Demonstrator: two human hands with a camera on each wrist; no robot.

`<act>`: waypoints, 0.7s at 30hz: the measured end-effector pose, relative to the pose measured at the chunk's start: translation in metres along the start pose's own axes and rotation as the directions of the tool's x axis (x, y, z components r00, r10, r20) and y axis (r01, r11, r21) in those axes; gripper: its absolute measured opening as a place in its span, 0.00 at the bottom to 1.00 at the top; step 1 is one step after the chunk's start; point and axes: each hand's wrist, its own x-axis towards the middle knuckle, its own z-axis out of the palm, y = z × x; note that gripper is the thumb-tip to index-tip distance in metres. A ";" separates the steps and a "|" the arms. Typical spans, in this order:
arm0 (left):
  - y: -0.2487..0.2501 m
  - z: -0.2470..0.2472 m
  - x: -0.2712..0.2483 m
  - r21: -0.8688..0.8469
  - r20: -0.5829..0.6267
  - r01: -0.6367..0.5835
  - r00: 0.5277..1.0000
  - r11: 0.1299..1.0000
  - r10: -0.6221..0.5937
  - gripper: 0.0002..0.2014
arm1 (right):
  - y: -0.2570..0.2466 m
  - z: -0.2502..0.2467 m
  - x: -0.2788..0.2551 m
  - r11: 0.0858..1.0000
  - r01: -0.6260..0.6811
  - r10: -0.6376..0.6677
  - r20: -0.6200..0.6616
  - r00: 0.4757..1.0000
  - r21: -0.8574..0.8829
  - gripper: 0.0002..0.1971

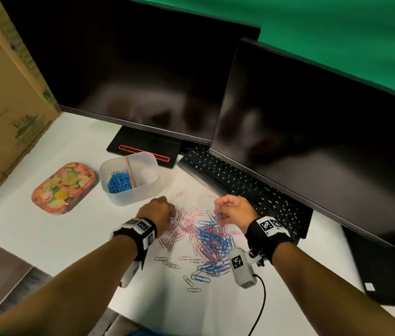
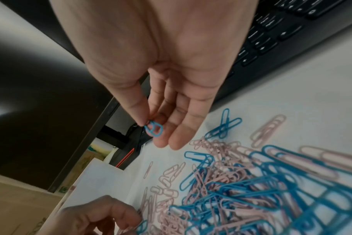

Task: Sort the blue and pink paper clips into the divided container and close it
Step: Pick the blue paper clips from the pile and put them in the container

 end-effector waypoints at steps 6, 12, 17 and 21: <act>-0.001 -0.001 0.004 0.061 0.043 0.025 0.999 0.998 -0.028 0.06 | 0.005 -0.012 -0.002 0.990 -0.095 0.086 -0.097 0.992 -0.101 0.13; -0.001 -0.003 0.003 -0.208 -0.008 0.130 0.991 0.969 -0.134 0.06 | 0.010 0.004 0.003 0.613 -0.019 -0.083 -0.088 0.993 -0.790 0.07; 0.001 -0.010 -0.002 -0.503 0.014 0.177 0.980 0.846 -0.197 0.12 | 0.007 0.028 0.010 0.369 0.005 -0.068 -0.022 0.997 -0.930 0.18; 0.000 -0.010 -0.004 -0.663 0.049 0.195 0.975 0.722 -0.218 0.16 | 0.009 0.041 0.013 0.276 -0.003 -0.036 -0.014 0.999 -0.961 0.12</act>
